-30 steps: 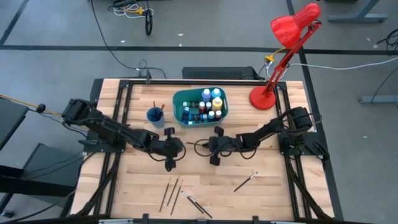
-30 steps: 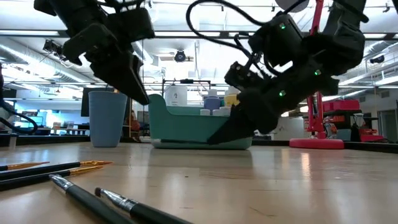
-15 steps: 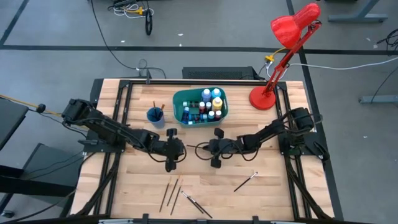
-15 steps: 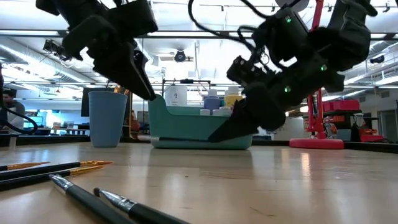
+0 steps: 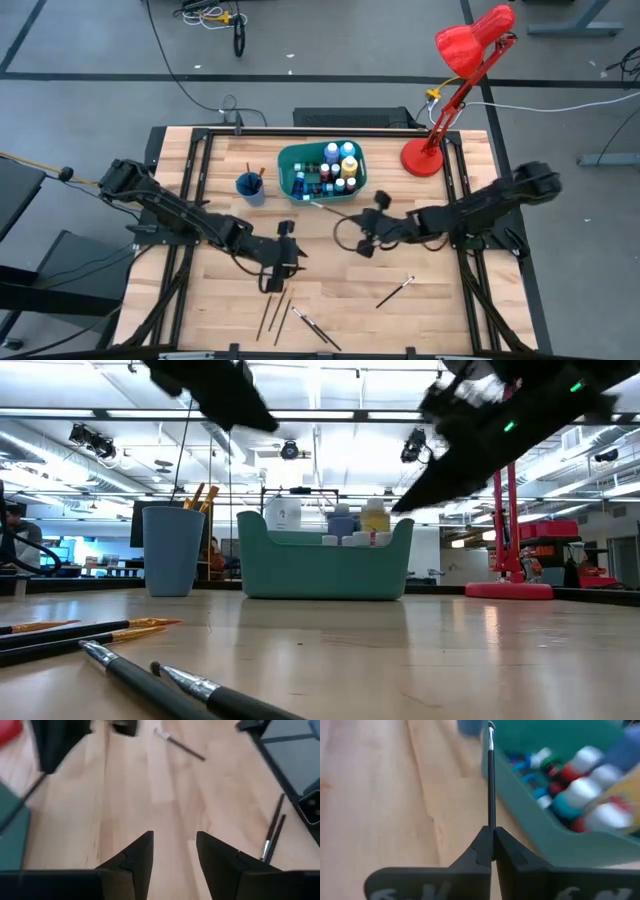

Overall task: Pick & Place Paint Supplies
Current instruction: Put the silver paint brush into the blue cup

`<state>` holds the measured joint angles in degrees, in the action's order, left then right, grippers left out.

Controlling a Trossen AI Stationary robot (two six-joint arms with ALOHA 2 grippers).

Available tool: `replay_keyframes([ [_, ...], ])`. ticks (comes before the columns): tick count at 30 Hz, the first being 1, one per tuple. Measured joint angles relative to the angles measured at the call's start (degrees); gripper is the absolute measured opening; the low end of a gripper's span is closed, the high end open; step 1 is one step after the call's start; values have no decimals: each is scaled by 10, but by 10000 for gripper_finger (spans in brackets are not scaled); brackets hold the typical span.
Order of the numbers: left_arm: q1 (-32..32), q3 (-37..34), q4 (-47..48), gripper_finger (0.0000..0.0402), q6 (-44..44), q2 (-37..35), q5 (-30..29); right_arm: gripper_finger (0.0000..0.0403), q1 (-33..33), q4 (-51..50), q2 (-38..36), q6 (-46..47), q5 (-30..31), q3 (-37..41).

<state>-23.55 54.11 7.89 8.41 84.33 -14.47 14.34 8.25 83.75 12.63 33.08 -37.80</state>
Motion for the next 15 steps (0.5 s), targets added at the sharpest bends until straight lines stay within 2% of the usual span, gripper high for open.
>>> replay_keyframes([
  [4,-17,18,-4,153,-16,0,-79,1,44,36,-97,-18,34,45],
  [7,-23,18,-26,151,-17,0,-163,1,73,197,-146,-81,58,106],
  [10,-24,18,-52,151,-13,0,-216,1,78,414,-154,-156,-16,189],
  [12,-23,18,-90,151,-10,0,-234,1,71,545,-141,-174,-75,235],
  [15,-20,18,-180,151,-42,0,-234,1,53,669,-114,-176,-129,278],
])
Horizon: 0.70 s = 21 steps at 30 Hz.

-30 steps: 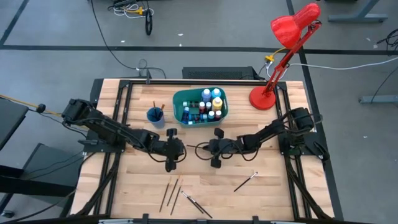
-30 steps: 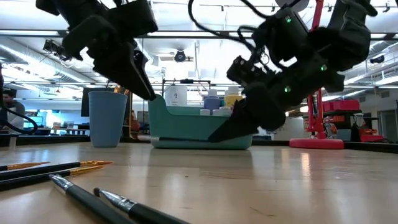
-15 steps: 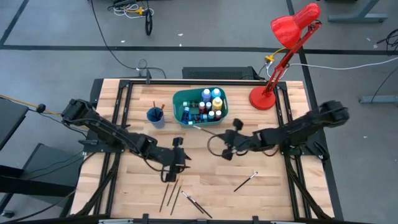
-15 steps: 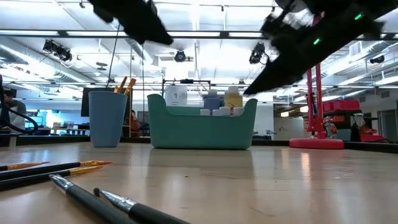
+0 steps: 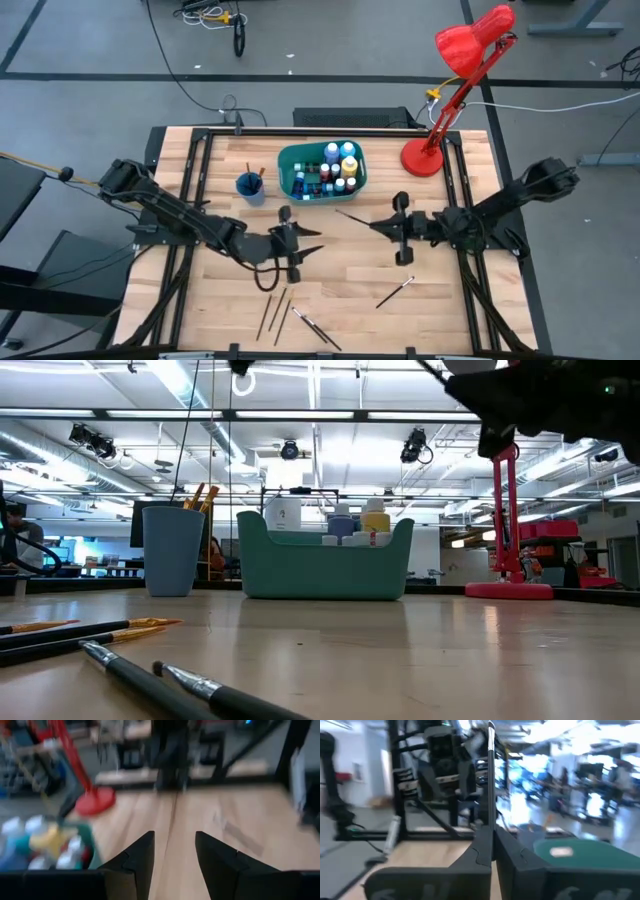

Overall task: Pick & Place Paint Supplies
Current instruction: Put the silver paint brush into the blue cup

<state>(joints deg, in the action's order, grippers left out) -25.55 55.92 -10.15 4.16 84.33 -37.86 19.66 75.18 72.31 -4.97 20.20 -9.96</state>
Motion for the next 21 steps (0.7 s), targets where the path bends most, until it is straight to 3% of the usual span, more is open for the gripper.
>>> replay_keyframes([
  [5,15,0,-151,151,-84,1,31,1,-12,67,48,-19,-107,-17],
  [14,43,0,-197,151,-80,2,140,1,-12,66,127,-27,-135,-115],
  [21,42,0,-211,151,-110,2,205,1,-12,66,155,-27,-138,-141],
])
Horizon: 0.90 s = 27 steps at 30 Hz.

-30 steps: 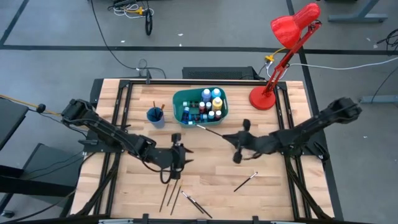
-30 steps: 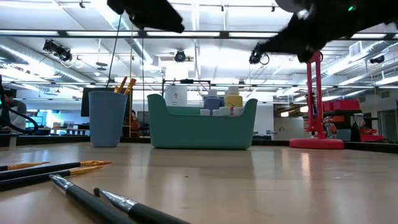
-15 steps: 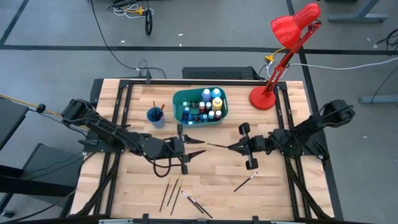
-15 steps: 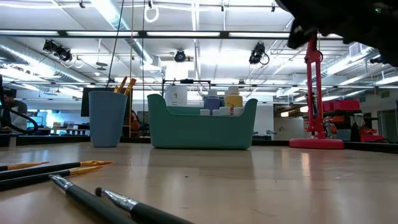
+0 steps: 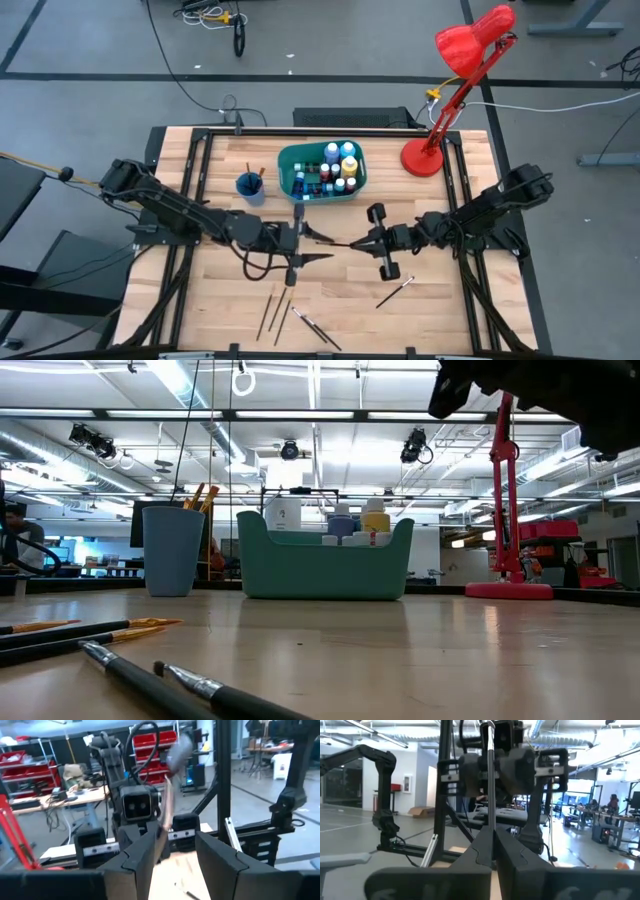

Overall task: Pick & Place Paint Supplies
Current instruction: Put the silver paint brush into the blue cup

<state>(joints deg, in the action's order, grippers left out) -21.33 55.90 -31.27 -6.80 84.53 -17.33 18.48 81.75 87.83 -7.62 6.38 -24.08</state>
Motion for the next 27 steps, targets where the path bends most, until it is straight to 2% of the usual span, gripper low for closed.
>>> replay_keyframes([
  [8,0,0,-36,150,-39,0,5,1,0,-12,1,1,1,1],
  [11,0,0,-49,138,-41,0,13,1,0,-15,1,1,1,1],
  [14,0,0,-51,106,-46,0,29,1,0,-16,1,-1,1,1],
  [20,0,0,-51,17,-56,0,32,6,0,-28,1,-3,-2,1],
  [23,0,0,-45,22,-57,0,20,24,0,-33,1,3,9,1],
  [27,0,0,-17,30,-56,0,-25,63,-1,-52,1,12,41,1],
])
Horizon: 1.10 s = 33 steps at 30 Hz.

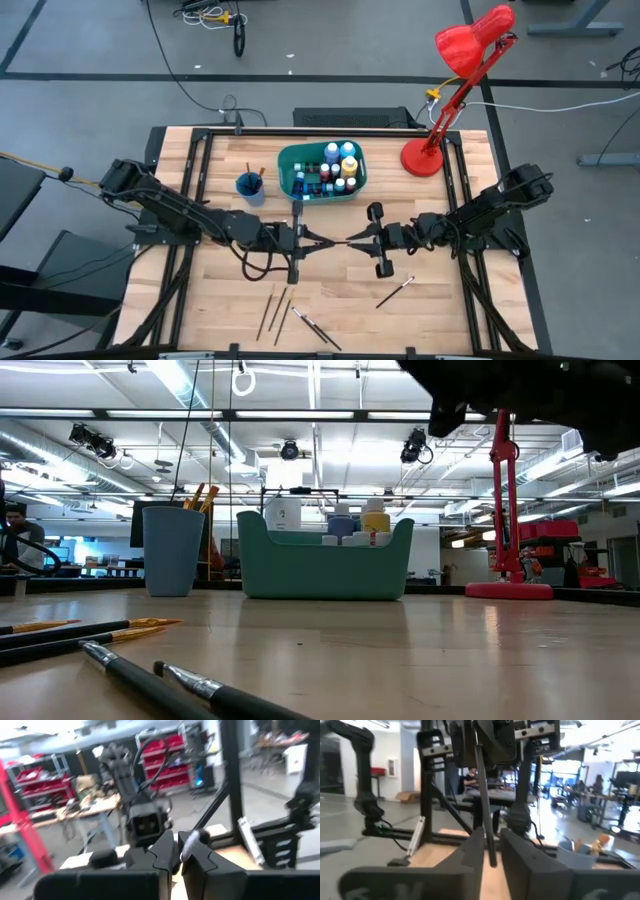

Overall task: Pick & Place Paint Supplies
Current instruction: Put the silver paint brush into the blue cup

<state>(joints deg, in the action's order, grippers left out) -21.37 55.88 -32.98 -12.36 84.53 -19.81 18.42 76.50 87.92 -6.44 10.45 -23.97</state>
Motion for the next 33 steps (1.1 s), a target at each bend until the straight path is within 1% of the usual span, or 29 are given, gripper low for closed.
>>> replay_keyframes([
  [2,0,0,16,21,6,0,-24,84,0,-21,0,1,15,0],
  [5,0,0,49,16,32,0,-51,113,0,-63,0,13,64,0],
  [9,0,0,129,22,89,-18,-71,138,0,-118,0,16,147,0],
  [11,-2,0,186,27,119,-40,-97,144,0,-136,0,27,165,0],
  [15,-5,0,315,17,161,-92,-176,148,0,-139,0,35,171,0],
  [18,-3,0,404,15,202,-139,-220,145,0,-139,0,35,171,0],
  [21,4,0,511,16,265,-186,-268,142,0,-142,0,35,171,0],
  [25,14,0,637,30,353,-243,-334,139,0,-141,0,36,171,0],
  [28,18,0,712,26,409,-274,-357,139,0,-142,0,36,171,0],
  [30,22,0,758,17,450,-286,-369,139,0,-143,0,36,171,0],
  [33,29,-10,816,15,510,-297,-381,139,0,-146,0,36,171,0],
])
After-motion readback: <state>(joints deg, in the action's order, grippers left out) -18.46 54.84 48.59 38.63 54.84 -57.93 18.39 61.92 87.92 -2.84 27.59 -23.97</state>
